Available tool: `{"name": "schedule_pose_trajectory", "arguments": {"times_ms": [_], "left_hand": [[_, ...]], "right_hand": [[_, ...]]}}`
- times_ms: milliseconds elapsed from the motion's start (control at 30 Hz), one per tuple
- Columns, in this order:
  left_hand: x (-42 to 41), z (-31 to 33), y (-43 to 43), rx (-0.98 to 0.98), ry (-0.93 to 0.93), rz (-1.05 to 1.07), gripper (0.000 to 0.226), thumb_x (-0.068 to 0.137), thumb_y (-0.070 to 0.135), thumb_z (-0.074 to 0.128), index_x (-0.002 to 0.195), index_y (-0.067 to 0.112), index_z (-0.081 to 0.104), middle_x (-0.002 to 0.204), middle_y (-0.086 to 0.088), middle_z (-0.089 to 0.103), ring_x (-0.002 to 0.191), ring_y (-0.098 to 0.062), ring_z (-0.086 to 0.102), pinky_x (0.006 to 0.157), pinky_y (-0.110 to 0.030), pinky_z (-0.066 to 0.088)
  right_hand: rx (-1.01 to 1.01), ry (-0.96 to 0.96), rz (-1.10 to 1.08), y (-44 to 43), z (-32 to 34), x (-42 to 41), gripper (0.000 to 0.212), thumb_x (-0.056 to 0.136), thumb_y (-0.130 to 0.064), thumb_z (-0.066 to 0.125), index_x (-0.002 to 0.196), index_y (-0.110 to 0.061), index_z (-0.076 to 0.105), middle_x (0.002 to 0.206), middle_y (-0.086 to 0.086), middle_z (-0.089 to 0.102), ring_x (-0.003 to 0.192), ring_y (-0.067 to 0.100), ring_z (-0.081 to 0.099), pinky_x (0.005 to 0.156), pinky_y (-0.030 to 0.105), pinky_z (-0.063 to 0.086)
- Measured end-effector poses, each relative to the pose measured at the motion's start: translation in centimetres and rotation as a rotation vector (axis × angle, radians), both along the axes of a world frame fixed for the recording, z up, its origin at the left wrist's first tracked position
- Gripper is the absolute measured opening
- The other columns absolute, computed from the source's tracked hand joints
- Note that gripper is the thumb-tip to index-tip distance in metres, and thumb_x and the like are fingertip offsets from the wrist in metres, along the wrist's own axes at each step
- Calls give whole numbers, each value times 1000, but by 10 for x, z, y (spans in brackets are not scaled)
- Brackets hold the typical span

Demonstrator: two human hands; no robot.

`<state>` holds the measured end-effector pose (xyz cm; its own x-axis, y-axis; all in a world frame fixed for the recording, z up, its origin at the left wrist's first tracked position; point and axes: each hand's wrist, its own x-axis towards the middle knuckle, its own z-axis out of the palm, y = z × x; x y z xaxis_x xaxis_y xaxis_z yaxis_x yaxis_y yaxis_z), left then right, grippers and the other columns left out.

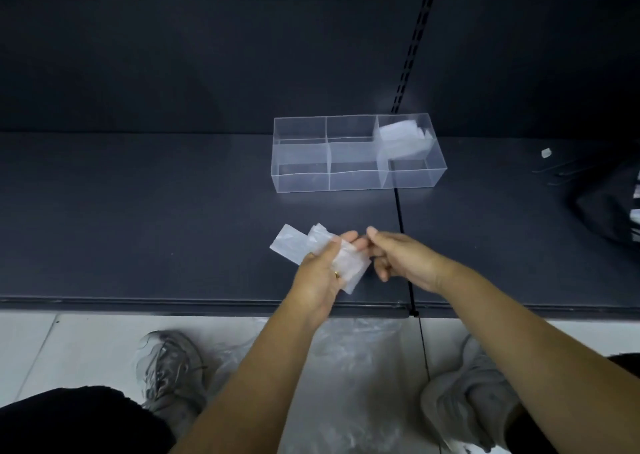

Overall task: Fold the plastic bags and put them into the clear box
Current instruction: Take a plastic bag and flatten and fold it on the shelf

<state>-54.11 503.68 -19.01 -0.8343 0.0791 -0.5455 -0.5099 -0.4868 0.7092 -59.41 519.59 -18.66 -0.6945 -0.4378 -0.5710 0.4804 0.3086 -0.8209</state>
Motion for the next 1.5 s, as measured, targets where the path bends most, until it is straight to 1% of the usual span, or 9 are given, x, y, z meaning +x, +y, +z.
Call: {"name": "schedule_pose_trajectory", "arguments": {"times_ms": [167, 567, 667, 800, 933, 1067, 1267, 1367, 1500], "left_hand": [[-16, -24, -24, 98, -88, 53, 29, 102, 22, 41, 120, 6, 58, 115, -11, 68, 107, -22, 65, 90, -35, 51], [-58, -45, -67, -198, -179, 193, 19, 99, 15, 50, 105, 5, 64, 109, -14, 70, 84, -16, 70, 70, -26, 55], [-58, -39, -75, -579, 20, 320, 25, 99, 9, 49, 118, 1, 61, 115, -18, 66, 98, -22, 65, 86, -31, 53], [-17, -32, -45, -1299, 572, 47, 29, 94, 9, 50, 119, 6, 64, 119, -9, 64, 111, -23, 57, 102, -24, 36], [25, -59, -12, -1283, 680, -454, 61, 92, 40, 57, 143, 9, 40, 147, -5, 40, 138, -18, 32, 108, -8, 5], [33, -78, -14, -1388, 696, -596, 86, 85, 52, 62, 151, 15, 21, 158, 2, 19, 145, -9, 8, 109, -9, -12], [23, -61, -17, -1311, 691, -441, 41, 97, 27, 53, 137, 17, 52, 138, -1, 54, 128, -14, 48, 105, -14, 29], [20, -52, -23, -1210, 564, -430, 33, 101, 33, 41, 128, 28, 60, 113, -1, 70, 104, -17, 62, 90, -30, 47], [5, -46, -32, -956, 320, -319, 36, 101, 34, 42, 114, 11, 68, 98, -12, 70, 96, -27, 64, 88, -37, 48]], "right_hand": [[185, 94, 111, -10, -27, 5, 20, 90, -23, 66, 106, -13, 64, 74, -1, 65, 56, 9, 50, 57, 21, 45], [372, 200, -13, -19, -49, 7, 13, 84, -7, 67, 81, -16, 59, 71, 3, 67, 38, 4, 49, 42, 19, 43], [351, 189, -34, -17, -50, 8, 12, 85, -5, 66, 83, -14, 58, 69, 4, 67, 43, 5, 55, 45, 19, 45], [306, 185, -73, -13, -51, 13, 10, 85, -3, 65, 87, -9, 58, 65, 5, 67, 53, 8, 62, 51, 21, 49], [297, 211, -91, -14, -48, 18, 9, 85, -4, 65, 90, -8, 59, 68, 4, 69, 57, 9, 65, 54, 21, 51], [277, 102, -128, -17, -40, 16, 7, 89, -10, 63, 95, -11, 58, 70, 5, 69, 58, 10, 66, 54, 20, 49], [55, -184, -275, -14, -17, 13, 9, 94, -19, 60, 94, -11, 59, 68, 3, 68, 59, 11, 66, 52, 21, 49], [86, -93, -295, -17, -8, 7, 10, 93, -17, 61, 101, -11, 58, 80, 5, 70, 56, 9, 63, 51, 19, 49], [214, 146, -224, -20, -13, 4, 35, 89, -7, 64, 122, -15, 54, 115, -2, 61, 63, 11, 57, 59, 20, 47]]}}
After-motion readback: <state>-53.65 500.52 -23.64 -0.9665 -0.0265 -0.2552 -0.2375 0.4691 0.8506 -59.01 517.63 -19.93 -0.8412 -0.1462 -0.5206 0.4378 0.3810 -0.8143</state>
